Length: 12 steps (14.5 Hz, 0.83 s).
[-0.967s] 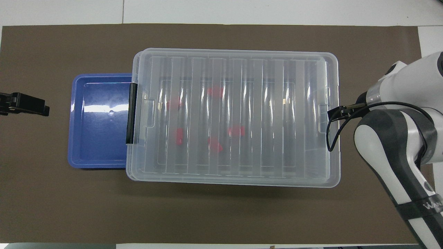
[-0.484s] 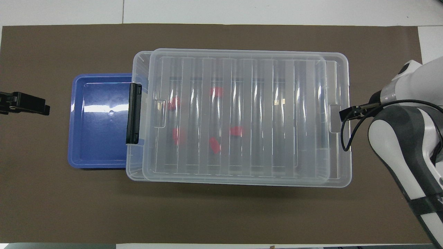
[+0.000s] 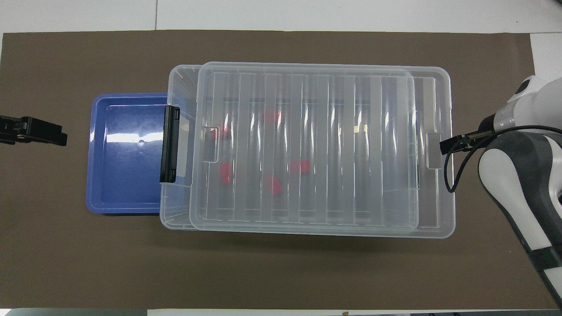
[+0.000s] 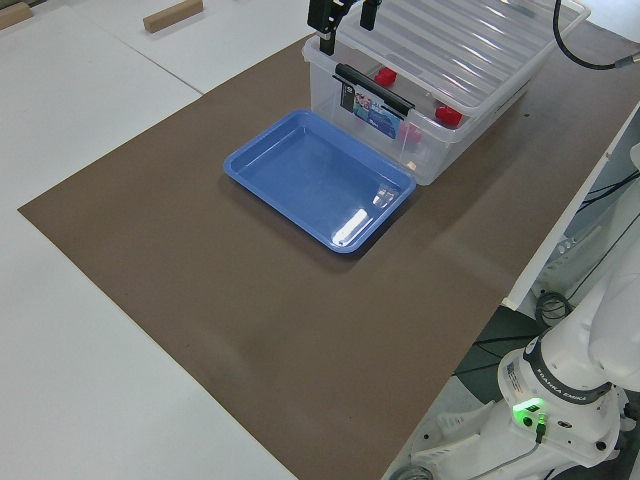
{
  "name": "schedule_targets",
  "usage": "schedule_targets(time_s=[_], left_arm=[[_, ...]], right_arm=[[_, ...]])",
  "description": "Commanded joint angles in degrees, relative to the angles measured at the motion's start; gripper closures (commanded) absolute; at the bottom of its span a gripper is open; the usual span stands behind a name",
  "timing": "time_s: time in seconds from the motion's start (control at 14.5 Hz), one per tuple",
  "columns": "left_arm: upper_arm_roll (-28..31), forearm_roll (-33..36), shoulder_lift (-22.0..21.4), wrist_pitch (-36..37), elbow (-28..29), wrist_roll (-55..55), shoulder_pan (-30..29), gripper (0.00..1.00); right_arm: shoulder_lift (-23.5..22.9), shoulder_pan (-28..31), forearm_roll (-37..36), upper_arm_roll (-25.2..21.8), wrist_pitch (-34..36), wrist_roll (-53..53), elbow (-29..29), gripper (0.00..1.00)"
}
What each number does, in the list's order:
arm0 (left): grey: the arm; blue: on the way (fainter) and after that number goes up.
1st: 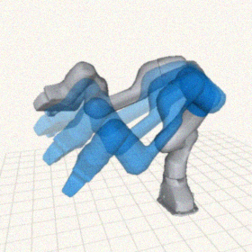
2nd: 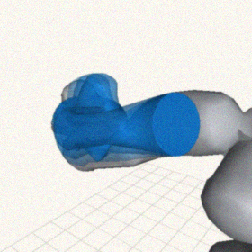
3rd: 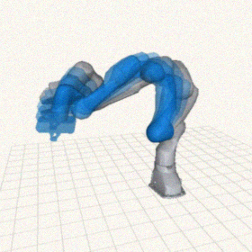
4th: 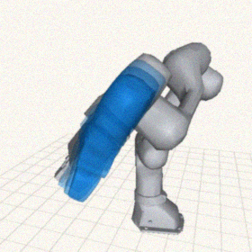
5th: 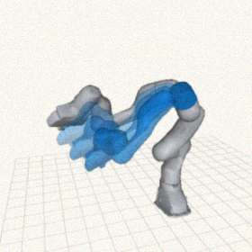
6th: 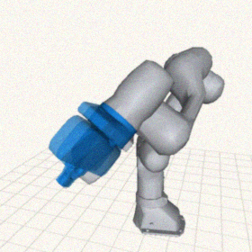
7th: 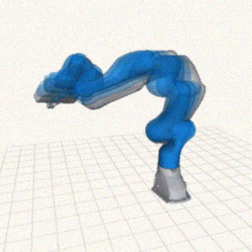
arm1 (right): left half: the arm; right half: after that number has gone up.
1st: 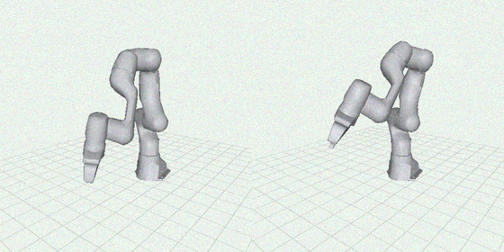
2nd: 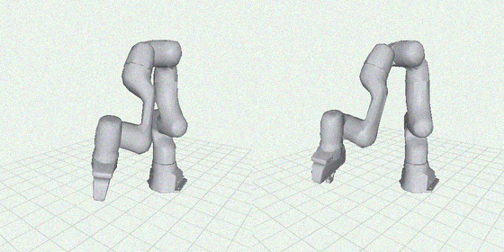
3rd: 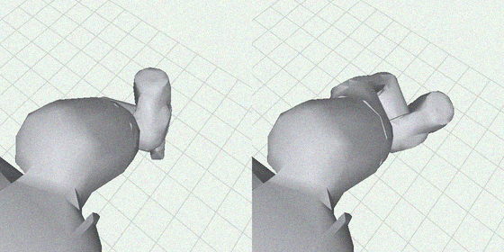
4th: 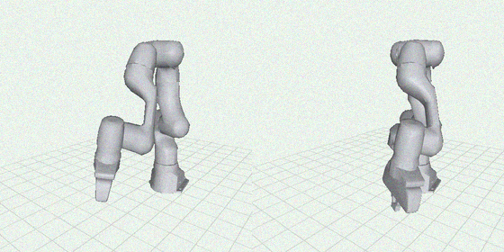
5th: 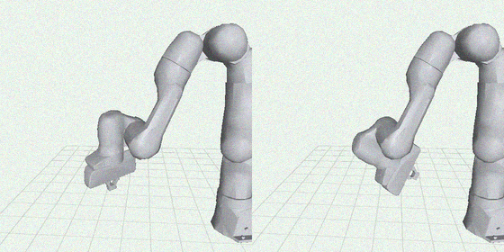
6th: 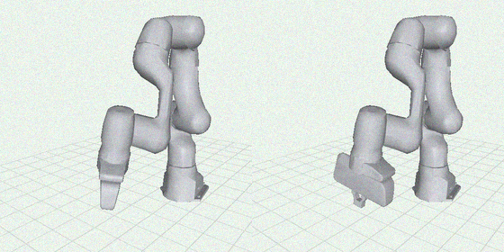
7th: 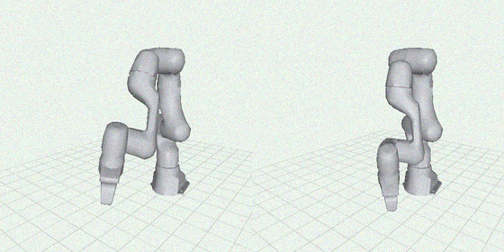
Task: Place red block in blue tray from box
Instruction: 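Slide the clear lid away from the tray with the right gripper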
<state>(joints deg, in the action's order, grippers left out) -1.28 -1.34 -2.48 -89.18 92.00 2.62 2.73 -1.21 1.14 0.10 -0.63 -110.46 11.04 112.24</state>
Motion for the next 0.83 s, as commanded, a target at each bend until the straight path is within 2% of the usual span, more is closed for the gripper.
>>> schedule_targets(time_s=[0.0,0.55,0.76], left_arm=[[0.1,-0.5,-2.2,-1.5,2.6,0.1,0.1,0.00],[-0.5,-0.4,-2.0,-1.9,2.2,-1.0,0.3,0.00],[-0.6,-0.4,-1.9,-3.4,3.0,-3.6,3.1,0.00]], right_arm=[[1.1,1.0,-1.0,-1.5,0.5,4.0,1.0,0.00],[1.1,3.7,-1.1,-3.0,0.2,10.5,1.0,0.00],[1.0,3.7,-1.1,-4.7,0.1,13.1,1.0,0.00]])
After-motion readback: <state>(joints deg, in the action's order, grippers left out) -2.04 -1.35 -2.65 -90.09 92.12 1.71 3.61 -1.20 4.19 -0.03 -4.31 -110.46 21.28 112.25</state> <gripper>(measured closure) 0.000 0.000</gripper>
